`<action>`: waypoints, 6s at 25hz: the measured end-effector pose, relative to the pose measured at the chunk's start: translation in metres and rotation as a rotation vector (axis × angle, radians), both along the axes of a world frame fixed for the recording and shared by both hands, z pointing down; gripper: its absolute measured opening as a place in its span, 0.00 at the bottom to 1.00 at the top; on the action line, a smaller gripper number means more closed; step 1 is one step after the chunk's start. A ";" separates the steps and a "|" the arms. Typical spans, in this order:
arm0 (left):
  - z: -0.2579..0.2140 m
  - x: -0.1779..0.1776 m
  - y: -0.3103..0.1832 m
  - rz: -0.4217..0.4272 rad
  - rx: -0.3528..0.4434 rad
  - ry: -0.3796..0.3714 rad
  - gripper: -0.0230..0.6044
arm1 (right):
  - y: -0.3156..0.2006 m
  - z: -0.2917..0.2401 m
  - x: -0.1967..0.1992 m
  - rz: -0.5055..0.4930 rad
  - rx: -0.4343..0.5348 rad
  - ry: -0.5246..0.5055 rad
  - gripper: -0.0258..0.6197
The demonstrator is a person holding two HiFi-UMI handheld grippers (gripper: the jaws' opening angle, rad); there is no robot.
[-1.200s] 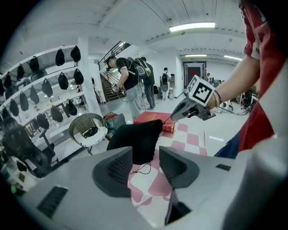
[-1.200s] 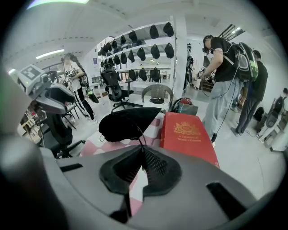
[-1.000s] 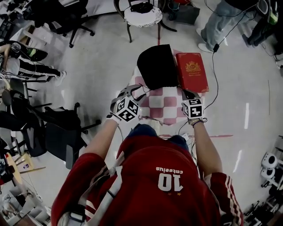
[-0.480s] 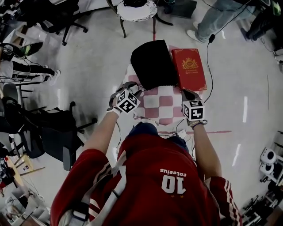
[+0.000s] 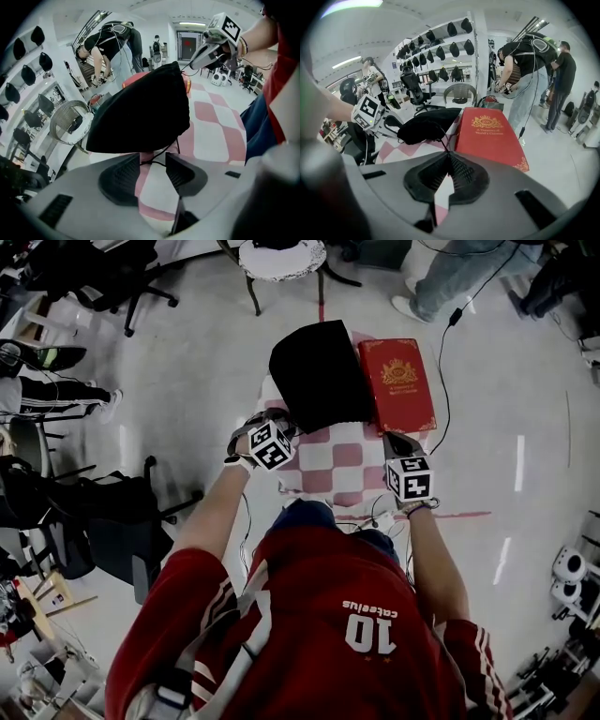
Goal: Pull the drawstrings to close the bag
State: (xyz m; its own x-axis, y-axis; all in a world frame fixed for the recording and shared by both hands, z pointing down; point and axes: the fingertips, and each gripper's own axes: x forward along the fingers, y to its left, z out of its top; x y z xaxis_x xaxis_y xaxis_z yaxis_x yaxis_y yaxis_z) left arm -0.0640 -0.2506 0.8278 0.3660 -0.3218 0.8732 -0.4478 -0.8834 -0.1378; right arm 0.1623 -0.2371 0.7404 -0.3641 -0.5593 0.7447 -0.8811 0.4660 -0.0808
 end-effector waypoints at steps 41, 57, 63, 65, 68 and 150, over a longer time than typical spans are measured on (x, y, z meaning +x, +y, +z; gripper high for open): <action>-0.060 -0.020 0.027 -0.041 0.112 -0.070 0.05 | -0.001 -0.044 -0.004 -0.010 0.107 -0.030 0.06; -0.214 -0.056 0.035 -0.226 0.364 0.181 0.05 | 0.026 -0.170 -0.019 0.082 0.297 -0.104 0.06; -0.274 -0.063 0.045 -0.269 0.452 0.250 0.05 | 0.040 -0.216 -0.010 0.144 0.366 -0.129 0.06; -0.293 -0.066 0.048 -0.281 0.493 0.262 0.05 | 0.045 -0.228 -0.006 0.165 0.389 -0.131 0.06; -0.322 -0.072 0.051 -0.306 0.550 0.286 0.05 | 0.052 -0.247 0.003 0.207 0.421 -0.138 0.06; -0.264 -0.116 -0.072 -0.732 0.280 0.384 0.05 | -0.013 -0.171 0.158 0.655 0.261 -0.148 0.06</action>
